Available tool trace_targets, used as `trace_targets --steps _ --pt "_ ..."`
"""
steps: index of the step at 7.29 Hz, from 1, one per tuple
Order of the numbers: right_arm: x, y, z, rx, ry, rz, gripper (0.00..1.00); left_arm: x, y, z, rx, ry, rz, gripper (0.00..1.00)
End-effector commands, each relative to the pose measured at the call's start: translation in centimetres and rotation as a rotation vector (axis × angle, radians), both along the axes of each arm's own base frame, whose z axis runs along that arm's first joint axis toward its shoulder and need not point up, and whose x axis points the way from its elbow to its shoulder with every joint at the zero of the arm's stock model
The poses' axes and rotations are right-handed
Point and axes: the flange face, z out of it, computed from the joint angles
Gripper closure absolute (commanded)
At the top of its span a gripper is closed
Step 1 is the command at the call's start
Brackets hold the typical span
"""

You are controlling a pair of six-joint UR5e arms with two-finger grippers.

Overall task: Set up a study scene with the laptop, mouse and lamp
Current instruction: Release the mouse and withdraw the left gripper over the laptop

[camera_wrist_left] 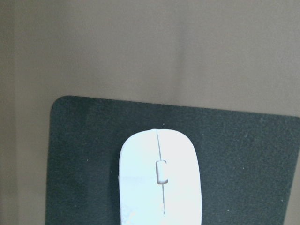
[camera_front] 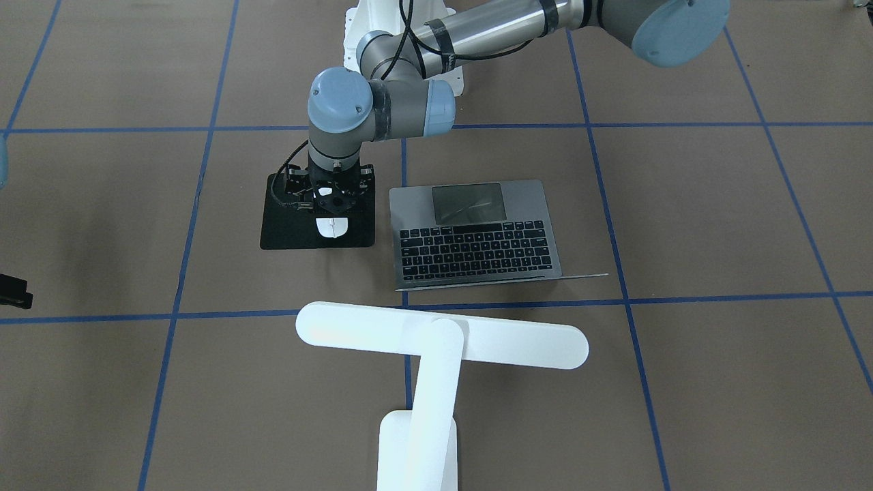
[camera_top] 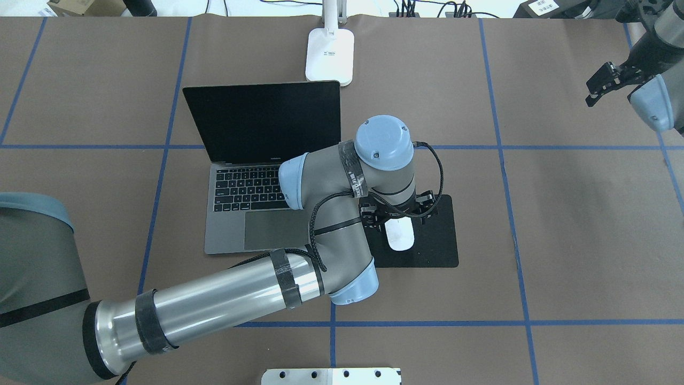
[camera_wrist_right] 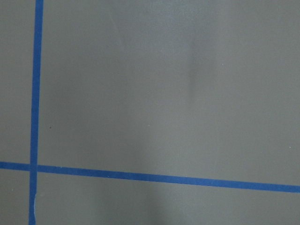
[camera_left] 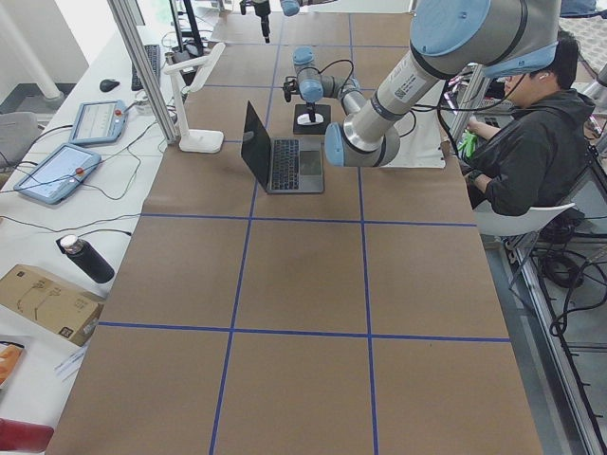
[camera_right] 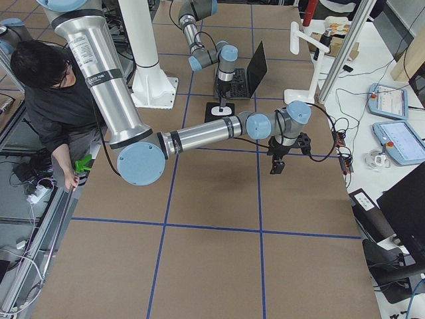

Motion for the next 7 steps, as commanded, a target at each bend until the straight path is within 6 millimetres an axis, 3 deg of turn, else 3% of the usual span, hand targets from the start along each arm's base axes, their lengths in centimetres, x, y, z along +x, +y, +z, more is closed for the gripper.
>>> trace_targets --steps 1,2,3,4,7 --pt "0.2 -0.1 0.2 -0.003 -0.004 -0.001 0.01 -2.6 -0.3 1.3 0.004 0.017 -0.017 0.0" --pt "0.6 -0.1 0.2 -0.002 0.0 0.007 0.01 -5.2 -0.8 3.4 0.002 0.012 -0.035 0.0" --pt "1.9 -0.1 0.8 -0.01 0.004 0.026 0.01 -8.9 -1.1 5.8 0.014 0.011 -0.053 0.0" --pt "1.9 -0.1 1.3 -0.015 0.018 0.029 0.01 -13.1 -2.3 8.2 0.042 0.017 -0.079 0.0" --pt "3.0 0.9 3.5 -0.046 0.034 0.042 0.01 -24.2 -1.7 13.6 0.108 -0.024 -0.099 0.0"
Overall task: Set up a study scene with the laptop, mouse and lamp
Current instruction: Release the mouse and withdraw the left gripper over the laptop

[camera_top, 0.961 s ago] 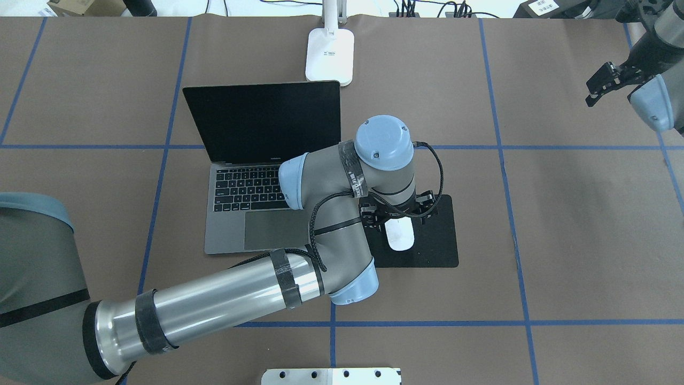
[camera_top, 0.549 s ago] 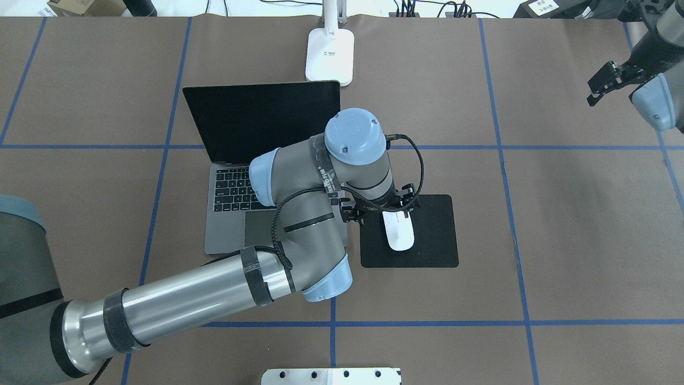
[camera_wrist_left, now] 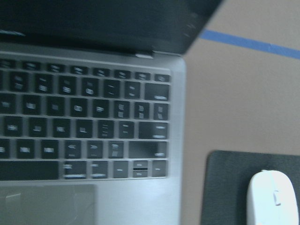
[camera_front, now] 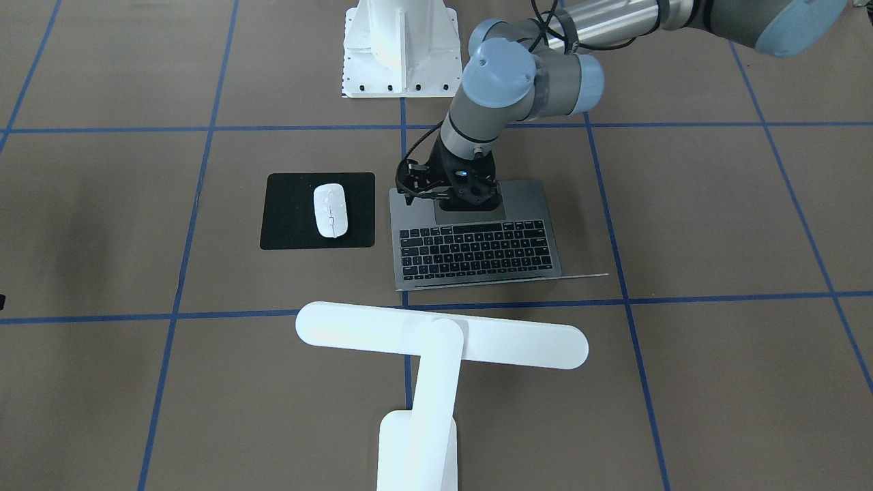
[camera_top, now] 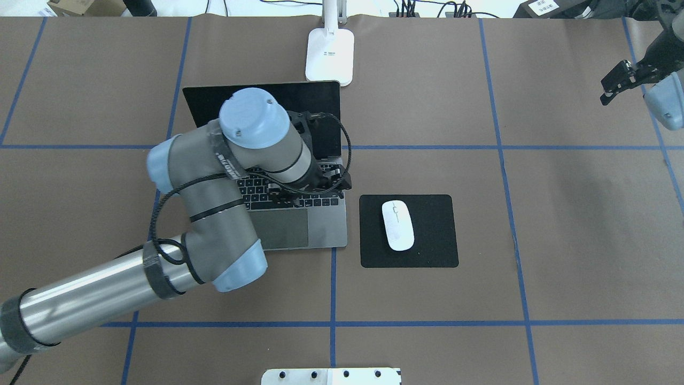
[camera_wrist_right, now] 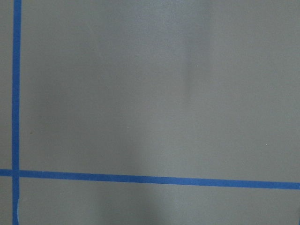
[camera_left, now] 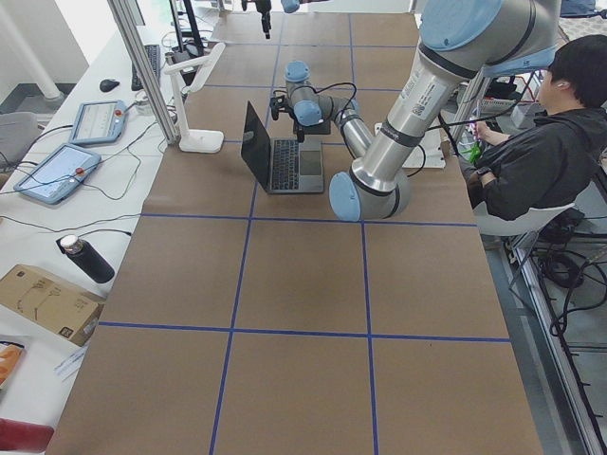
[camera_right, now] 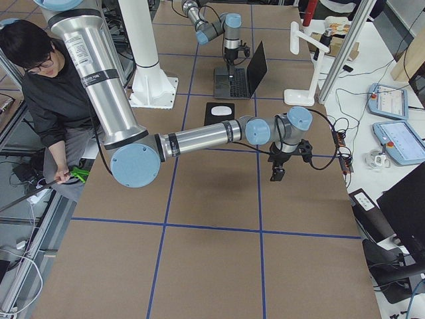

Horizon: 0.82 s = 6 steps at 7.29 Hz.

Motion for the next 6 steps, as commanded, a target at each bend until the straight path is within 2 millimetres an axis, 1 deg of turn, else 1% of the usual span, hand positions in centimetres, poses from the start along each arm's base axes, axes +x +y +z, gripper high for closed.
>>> trace_targets --steps 1,2,3,4,5,6 --pt "0.3 0.5 1.0 -0.014 0.006 0.003 0.01 -8.4 0.9 6.0 0.074 -0.055 0.01 0.0" --pt "0.4 0.5 0.8 -0.01 0.004 0.005 0.01 -12.8 0.2 9.4 0.091 -0.072 0.041 0.0" --pt "0.7 0.2 0.0 0.006 0.002 0.007 0.01 -18.0 -1.1 13.5 0.099 -0.102 0.048 0.0" --pt "0.8 0.3 -0.1 0.009 0.0 0.01 0.01 -23.3 -1.1 19.1 0.146 -0.171 0.069 0.0" --pt "1.2 0.9 -0.2 0.037 0.027 0.016 0.01 -28.5 -2.5 22.8 0.169 -0.226 0.056 0.0" --pt "1.6 1.5 0.9 0.037 0.028 0.02 0.01 -33.6 -4.5 26.6 0.138 -0.276 0.007 0.0"
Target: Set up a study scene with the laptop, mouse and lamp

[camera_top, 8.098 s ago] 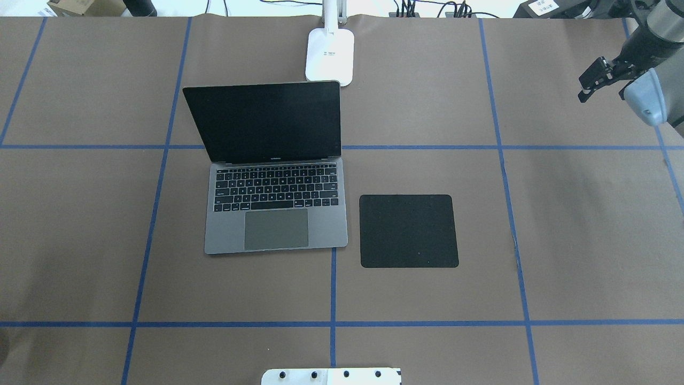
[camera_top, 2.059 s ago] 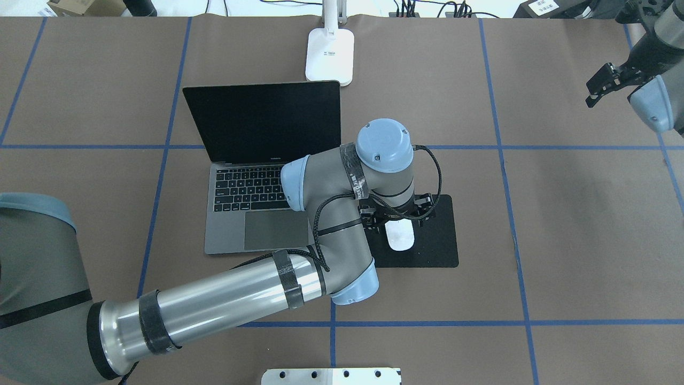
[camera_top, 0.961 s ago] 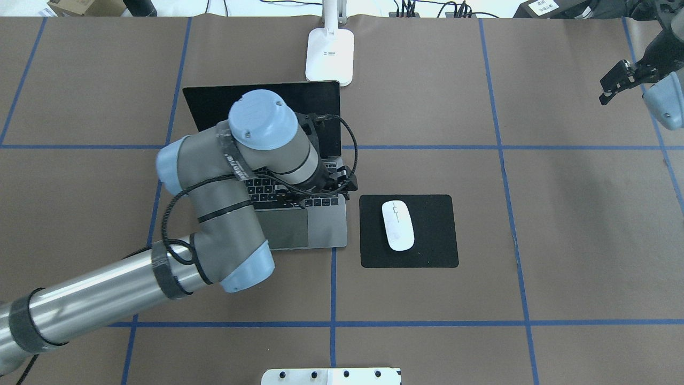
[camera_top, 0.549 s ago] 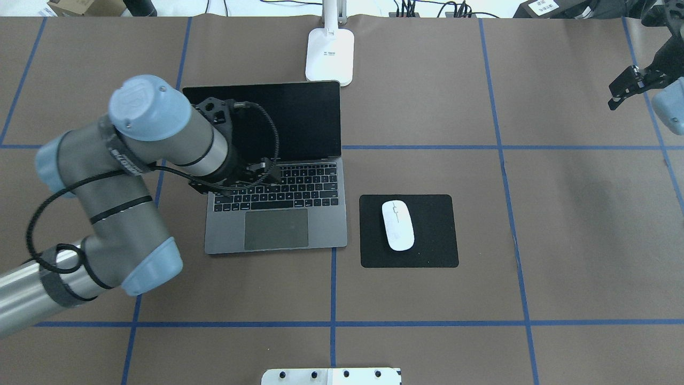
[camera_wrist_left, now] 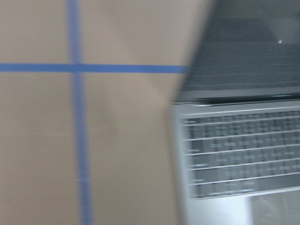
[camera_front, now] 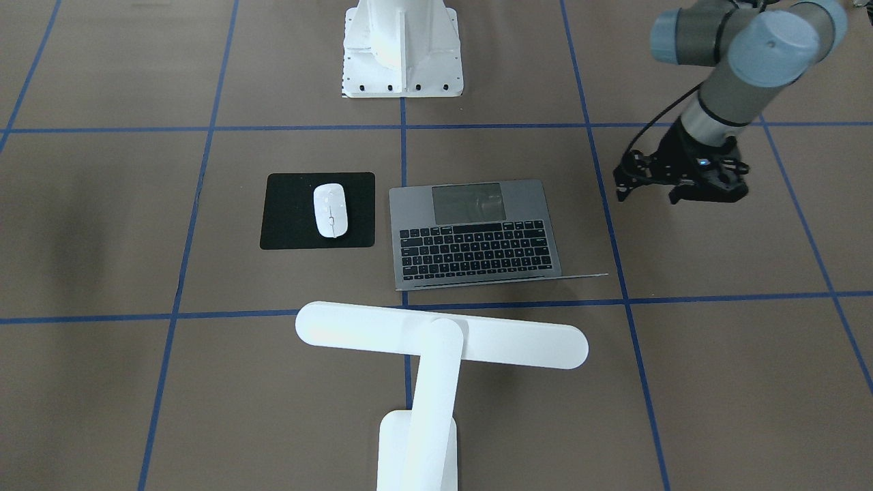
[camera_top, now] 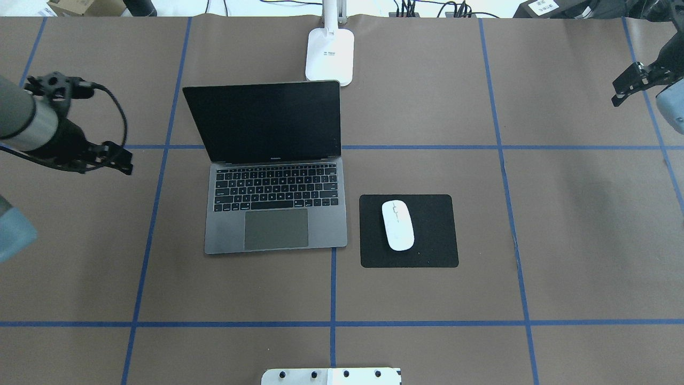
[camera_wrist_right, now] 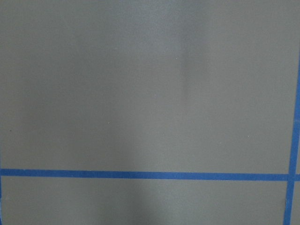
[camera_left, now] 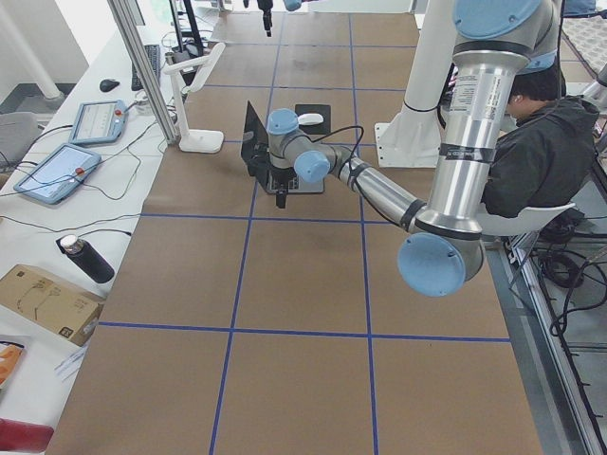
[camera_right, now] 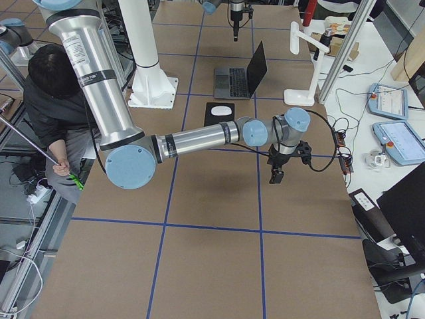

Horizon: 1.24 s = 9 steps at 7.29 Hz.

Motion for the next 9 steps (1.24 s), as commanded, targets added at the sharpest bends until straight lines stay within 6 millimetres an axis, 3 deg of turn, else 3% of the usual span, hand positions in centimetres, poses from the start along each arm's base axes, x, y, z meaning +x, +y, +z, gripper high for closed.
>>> trace_targets --steps 1,2,3,5,6,7,8,9 --pt "2.6 0.8 1.4 0.0 0.006 0.037 0.01 -12.4 -4.2 9.9 -0.026 -0.099 -0.064 0.0" --pt "4.8 1.2 2.2 -0.017 -0.011 0.067 0.01 -17.9 -5.2 14.5 -0.006 -0.066 0.003 0.0" --pt "6.4 2.2 3.4 -0.049 -0.065 0.081 0.01 -21.0 -5.8 17.8 0.052 -0.08 0.072 0.0" --pt "8.2 6.1 6.7 -0.046 -0.086 0.097 0.01 -24.0 -5.3 19.5 0.045 -0.096 0.047 0.0" --pt "9.6 7.2 8.1 -0.061 -0.082 0.121 0.01 -24.1 -5.2 21.5 0.01 -0.103 0.049 0.0" --pt "11.3 7.4 8.5 -0.07 -0.081 0.151 0.01 -24.8 -5.2 21.9 0.005 -0.104 0.039 0.0" --pt "12.6 8.7 10.0 -0.096 -0.076 0.174 0.01 -26.3 -5.0 22.1 0.002 -0.103 0.013 0.0" --pt "13.5 10.7 11.8 -0.126 -0.072 0.19 0.01 -26.5 -4.9 22.3 -0.002 -0.103 0.01 0.0"
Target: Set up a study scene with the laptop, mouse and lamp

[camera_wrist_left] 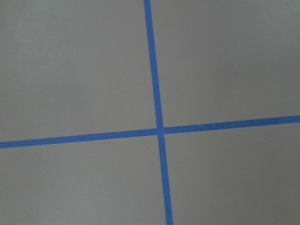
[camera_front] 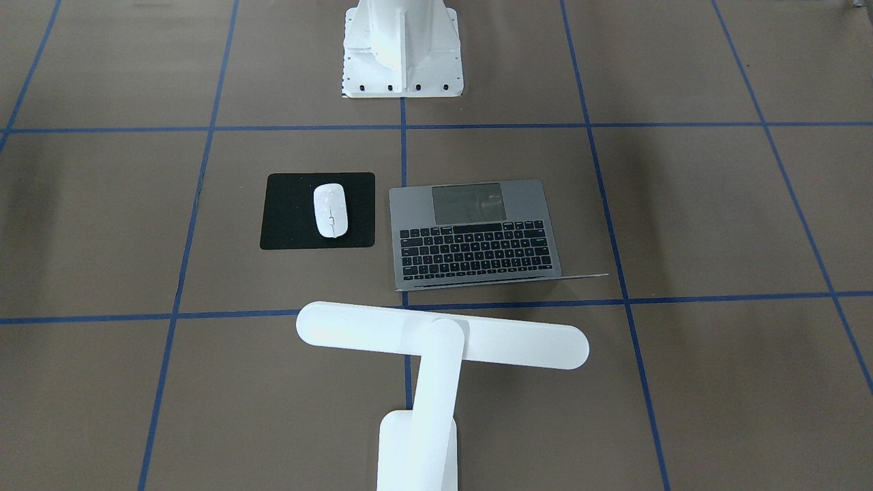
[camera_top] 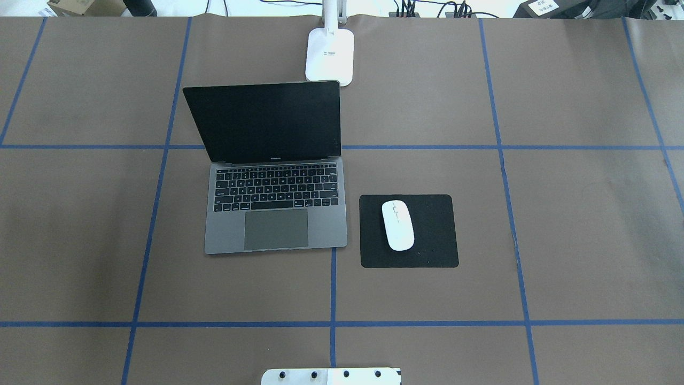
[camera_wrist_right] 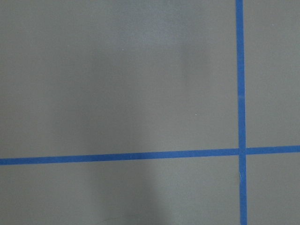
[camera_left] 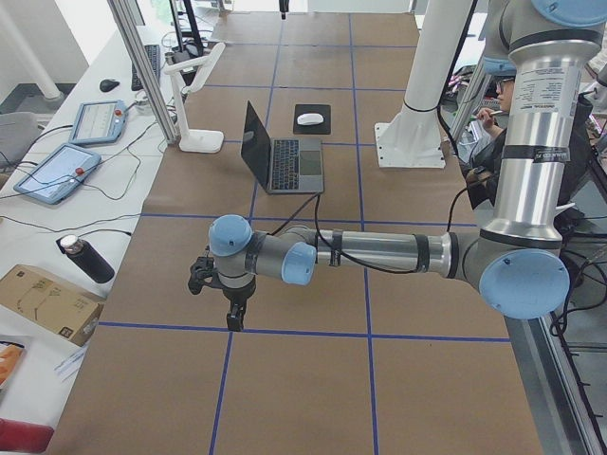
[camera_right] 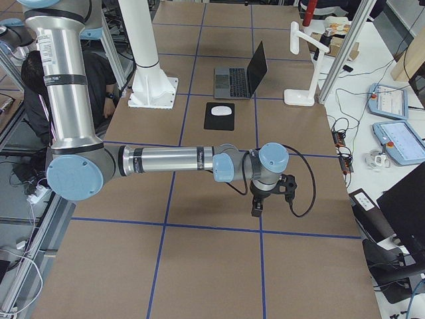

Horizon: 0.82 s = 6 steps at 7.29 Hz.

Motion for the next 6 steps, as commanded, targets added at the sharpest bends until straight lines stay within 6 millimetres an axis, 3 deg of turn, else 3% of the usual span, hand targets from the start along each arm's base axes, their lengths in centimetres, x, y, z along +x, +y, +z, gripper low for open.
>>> trace_targets --steps 1,2,4,6 --pt "3.5 2.9 2.5 -0.048 -0.009 0.063 0.01 -1.1 0.3 0.6 -0.009 -0.002 -0.018 0.0" --pt "5.0 3.3 2.5 -0.055 -0.012 0.092 0.01 -1.5 1.0 1.3 -0.024 -0.003 -0.025 0.0" --pt "5.2 3.6 2.7 -0.062 -0.012 0.096 0.01 -4.1 1.4 1.2 -0.034 0.007 -0.075 0.0" --pt "5.2 3.9 3.1 -0.096 -0.013 0.096 0.01 -4.5 2.3 2.2 -0.054 0.008 -0.083 0.0"
